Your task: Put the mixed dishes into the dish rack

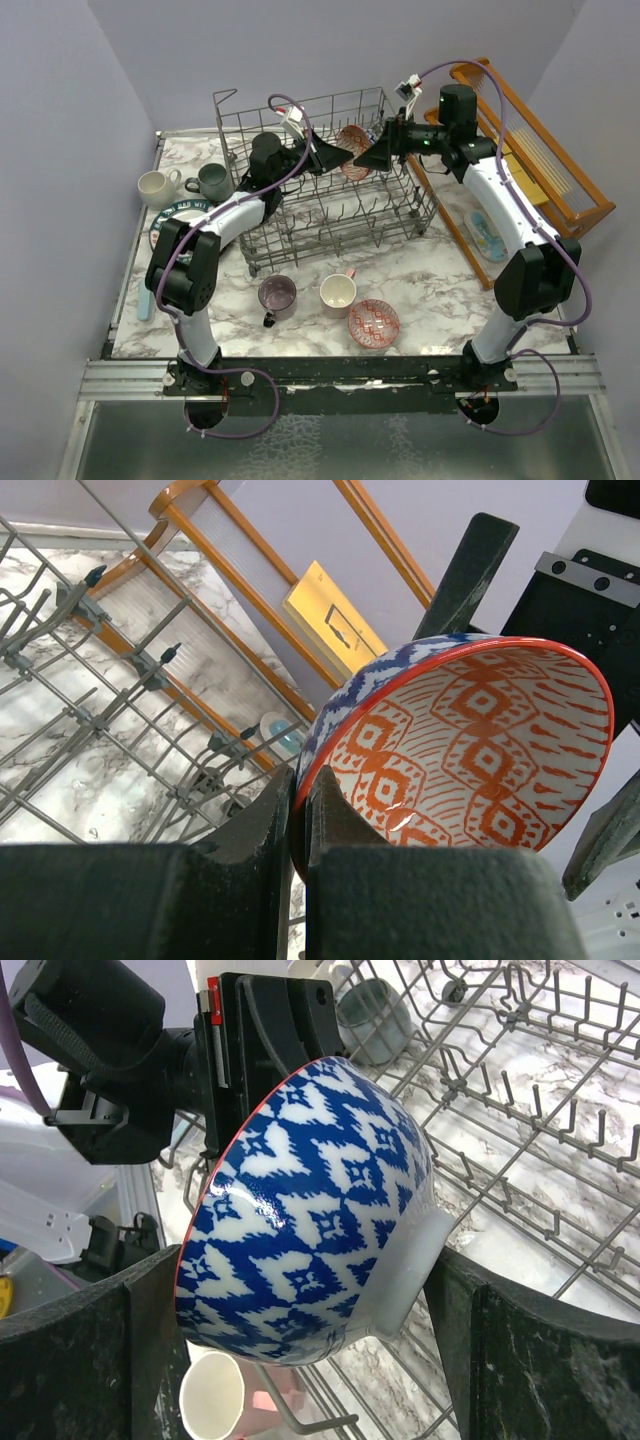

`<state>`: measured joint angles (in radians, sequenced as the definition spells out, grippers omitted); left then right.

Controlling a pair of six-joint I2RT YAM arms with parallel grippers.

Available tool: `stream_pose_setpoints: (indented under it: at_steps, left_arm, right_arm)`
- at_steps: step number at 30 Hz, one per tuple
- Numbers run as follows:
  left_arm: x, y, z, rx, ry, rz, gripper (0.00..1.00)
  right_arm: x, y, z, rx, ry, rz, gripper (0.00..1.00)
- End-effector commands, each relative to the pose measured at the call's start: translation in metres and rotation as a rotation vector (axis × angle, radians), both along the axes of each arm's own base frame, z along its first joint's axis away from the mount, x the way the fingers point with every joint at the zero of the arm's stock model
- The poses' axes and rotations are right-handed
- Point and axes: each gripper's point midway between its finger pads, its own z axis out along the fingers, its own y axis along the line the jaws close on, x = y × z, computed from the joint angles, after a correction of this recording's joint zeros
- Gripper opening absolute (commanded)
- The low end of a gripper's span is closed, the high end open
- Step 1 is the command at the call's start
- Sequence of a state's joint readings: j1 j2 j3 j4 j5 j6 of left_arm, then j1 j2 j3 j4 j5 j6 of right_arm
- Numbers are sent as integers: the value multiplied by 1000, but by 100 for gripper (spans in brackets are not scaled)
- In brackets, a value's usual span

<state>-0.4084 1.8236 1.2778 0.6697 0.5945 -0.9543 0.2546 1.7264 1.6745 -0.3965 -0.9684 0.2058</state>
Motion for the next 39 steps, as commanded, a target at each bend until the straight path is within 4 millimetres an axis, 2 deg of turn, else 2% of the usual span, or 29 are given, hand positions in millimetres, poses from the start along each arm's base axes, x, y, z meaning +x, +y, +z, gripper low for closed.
stream_pose_setpoints:
  at_steps: [1, 8, 12, 21, 23, 25, 26, 27, 30, 32, 35, 39]
  left_arm:
    - [-2, -7, 37, -77, -91, -19, 0]
    - [5, -11, 35, -88, -70, 10, 0]
    - [6, -12, 32, -85, -63, 14, 0]
    - [9, -11, 25, -67, -47, 28, 1]
    - [10, -11, 23, -66, -42, 28, 3]
    - [10, -12, 22, -64, -39, 27, 7]
    - [10, -12, 22, -64, -38, 25, 7]
    - [11, -12, 22, -64, -39, 25, 7]
    - [11, -12, 22, -67, -39, 26, 1]
    - [11, -13, 24, -69, -43, 25, 0]
    - [11, -12, 26, -72, -43, 31, 0]
    - [11, -16, 25, -71, -39, 33, 0]
  right_arm:
    - [5, 11, 6, 10, -19, -5, 100]
    - [3, 16, 1, -3, 0, -16, 100]
    - [6, 16, 0, -5, 10, -30, 92]
    - [14, 16, -5, -11, 33, -64, 61]
    - [16, 15, -6, -18, 34, -78, 48]
    - [18, 15, -7, -21, 39, -81, 46]
    - [17, 16, -7, -18, 41, -72, 47]
    - [15, 17, -6, -12, 43, -58, 53]
    - [12, 20, -10, -7, 59, -29, 81]
    - [12, 22, -12, -13, 59, -28, 92]
    - [12, 25, -16, -25, 63, -33, 98]
    - [14, 29, -19, -42, 60, -49, 99]
